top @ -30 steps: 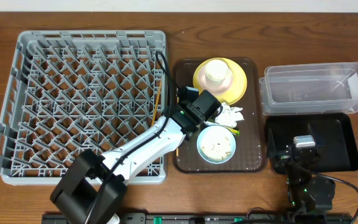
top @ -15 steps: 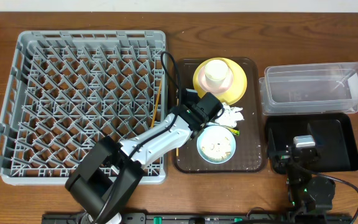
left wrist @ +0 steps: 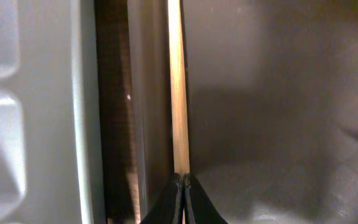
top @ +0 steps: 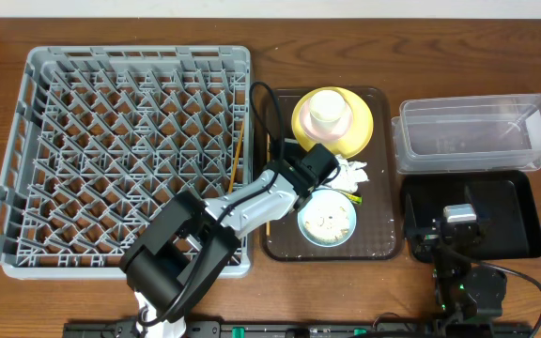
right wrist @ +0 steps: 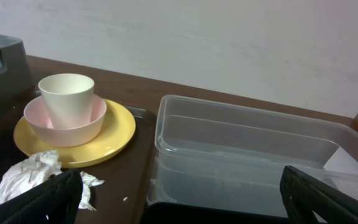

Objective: Sort waste into correct bins and load items into the dishwasher rack
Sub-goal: 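Align the left gripper fingers around the second wooden chopstick, then close the left gripper on the second chopstick and lift it, then carry the second chopstick into the grey rack and release it, then withdraw the left gripper from the rack over the tray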

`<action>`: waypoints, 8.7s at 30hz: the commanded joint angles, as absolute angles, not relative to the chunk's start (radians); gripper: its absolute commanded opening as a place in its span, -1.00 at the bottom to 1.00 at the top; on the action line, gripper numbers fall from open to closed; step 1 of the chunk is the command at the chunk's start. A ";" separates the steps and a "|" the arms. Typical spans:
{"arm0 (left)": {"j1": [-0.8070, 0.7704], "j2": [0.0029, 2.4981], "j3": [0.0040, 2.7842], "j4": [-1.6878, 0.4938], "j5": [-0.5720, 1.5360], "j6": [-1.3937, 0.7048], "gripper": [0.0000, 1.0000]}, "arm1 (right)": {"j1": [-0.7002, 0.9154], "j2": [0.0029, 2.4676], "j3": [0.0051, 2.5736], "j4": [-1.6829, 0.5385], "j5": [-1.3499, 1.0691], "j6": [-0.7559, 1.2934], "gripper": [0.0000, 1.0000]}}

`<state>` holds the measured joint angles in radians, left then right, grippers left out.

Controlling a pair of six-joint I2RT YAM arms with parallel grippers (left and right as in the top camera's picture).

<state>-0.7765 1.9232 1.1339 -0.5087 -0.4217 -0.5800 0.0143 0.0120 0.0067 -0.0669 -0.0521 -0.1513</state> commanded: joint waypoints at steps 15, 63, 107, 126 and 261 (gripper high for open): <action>-0.778 1.925 1.130 -0.529 -0.464 -0.593 -0.88 | 0.007 0.007 0.006 -0.071 -0.054 -0.162 0.98; -0.776 1.700 1.129 -0.457 -0.278 -0.619 -0.03 | 0.007 0.007 0.006 -0.071 -0.053 -0.162 0.98; -0.642 1.871 1.128 -0.323 -0.086 -0.595 -0.07 | 0.007 0.007 0.006 -0.071 -0.054 -0.162 0.98; -0.643 1.922 1.127 -0.295 -0.090 -0.596 -0.43 | 0.007 0.007 0.006 -0.071 -0.053 -0.162 0.98; -0.795 1.488 1.128 -0.585 0.154 -0.457 -0.01 | 0.007 0.007 0.006 -0.071 -0.054 -0.162 0.98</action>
